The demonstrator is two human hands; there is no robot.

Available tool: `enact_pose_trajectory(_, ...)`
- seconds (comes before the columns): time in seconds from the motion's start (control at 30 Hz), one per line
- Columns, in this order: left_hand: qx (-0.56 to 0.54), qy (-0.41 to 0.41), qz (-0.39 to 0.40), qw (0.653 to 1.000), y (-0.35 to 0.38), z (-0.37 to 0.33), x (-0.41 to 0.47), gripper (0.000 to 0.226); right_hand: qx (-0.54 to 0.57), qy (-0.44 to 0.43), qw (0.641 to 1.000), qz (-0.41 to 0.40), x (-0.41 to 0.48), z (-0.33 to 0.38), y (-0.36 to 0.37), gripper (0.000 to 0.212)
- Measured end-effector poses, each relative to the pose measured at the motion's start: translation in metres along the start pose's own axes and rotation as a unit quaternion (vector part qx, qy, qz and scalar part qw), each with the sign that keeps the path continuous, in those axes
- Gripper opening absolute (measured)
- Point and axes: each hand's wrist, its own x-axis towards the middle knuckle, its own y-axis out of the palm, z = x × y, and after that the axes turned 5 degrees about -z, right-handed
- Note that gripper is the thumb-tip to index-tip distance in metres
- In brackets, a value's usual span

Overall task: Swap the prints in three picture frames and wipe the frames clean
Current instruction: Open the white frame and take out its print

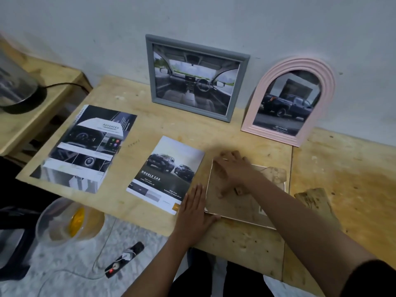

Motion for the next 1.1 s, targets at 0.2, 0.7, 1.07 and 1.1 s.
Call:
enact_pose_trajectory(0.2, 0.03, 0.003, -0.016, 0.999, 0.006, 0.003, 0.001, 0.087, -0.035, -0.012, 0.998, -0.057, 0.014, 0.009, -0.003, 0.056)
enact_pose_trajectory(0.7, 0.003, 0.015, -0.035, 0.999, 0.009, 0.004, 0.002, 0.086, -0.014, -0.003, 1.0, 0.006, 0.012, 0.009, -0.02, 0.094)
enact_pose_trajectory(1.07, 0.018, -0.03, -0.005, 0.999, 0.003, -0.004, 0.001, 0.086, 0.104, 0.015, 0.993, 0.06, 0.022, 0.006, -0.028, 0.068)
enact_pose_trajectory(1.1, 0.012, -0.035, -0.005, 0.999, 0.003, -0.005, 0.0, 0.086, 0.105, 0.014, 0.993, 0.056, 0.022, 0.007, -0.029, 0.067)
